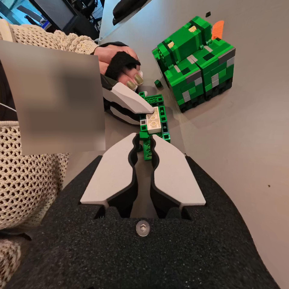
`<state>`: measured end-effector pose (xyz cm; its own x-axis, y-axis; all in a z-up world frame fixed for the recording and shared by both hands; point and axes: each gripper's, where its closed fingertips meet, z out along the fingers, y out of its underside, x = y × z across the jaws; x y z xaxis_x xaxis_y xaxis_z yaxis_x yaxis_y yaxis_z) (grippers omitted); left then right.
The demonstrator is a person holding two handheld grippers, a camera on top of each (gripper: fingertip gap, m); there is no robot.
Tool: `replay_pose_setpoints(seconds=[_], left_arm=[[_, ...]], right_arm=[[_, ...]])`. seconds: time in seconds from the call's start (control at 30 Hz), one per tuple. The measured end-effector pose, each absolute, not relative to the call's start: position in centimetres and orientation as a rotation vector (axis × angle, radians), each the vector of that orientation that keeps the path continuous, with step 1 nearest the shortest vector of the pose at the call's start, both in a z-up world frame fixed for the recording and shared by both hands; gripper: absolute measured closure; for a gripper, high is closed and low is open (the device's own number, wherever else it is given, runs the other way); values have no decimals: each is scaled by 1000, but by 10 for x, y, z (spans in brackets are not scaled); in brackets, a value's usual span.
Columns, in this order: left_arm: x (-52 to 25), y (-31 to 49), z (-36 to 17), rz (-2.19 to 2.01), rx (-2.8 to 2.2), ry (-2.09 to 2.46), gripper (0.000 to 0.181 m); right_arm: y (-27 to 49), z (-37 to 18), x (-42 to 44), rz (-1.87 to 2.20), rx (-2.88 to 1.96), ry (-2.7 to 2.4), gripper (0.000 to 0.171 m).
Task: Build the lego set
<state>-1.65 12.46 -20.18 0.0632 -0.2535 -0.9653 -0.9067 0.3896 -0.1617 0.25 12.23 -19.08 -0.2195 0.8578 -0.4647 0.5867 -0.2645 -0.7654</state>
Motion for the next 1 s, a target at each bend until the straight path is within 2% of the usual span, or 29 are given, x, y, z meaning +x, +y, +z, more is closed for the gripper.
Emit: replay_pose_setpoints(seconds=[0.5, 0.57, 0.67, 0.83, 1.0], left_arm=[[-16, 119, -203, 709, -1071, 1479, 164], [-16, 119, -204, 705, -1072, 1481, 164], [-15, 122, -207, 696, -1078, 1485, 164], [-13, 129, -210, 698, -1080, 1486, 164], [-10, 132, -207, 696, -1079, 1485, 164]], right_arm=[[126, -189, 5, 1420, -1688, -1714, 157], [126, -187, 7, 1373, -1616, -1738, 153], [122, -180, 11, 1178, -1387, -1821, 152], [114, -186, 7, 588, -934, -1915, 152], [116, -189, 4, 454, -858, -1914, 155]])
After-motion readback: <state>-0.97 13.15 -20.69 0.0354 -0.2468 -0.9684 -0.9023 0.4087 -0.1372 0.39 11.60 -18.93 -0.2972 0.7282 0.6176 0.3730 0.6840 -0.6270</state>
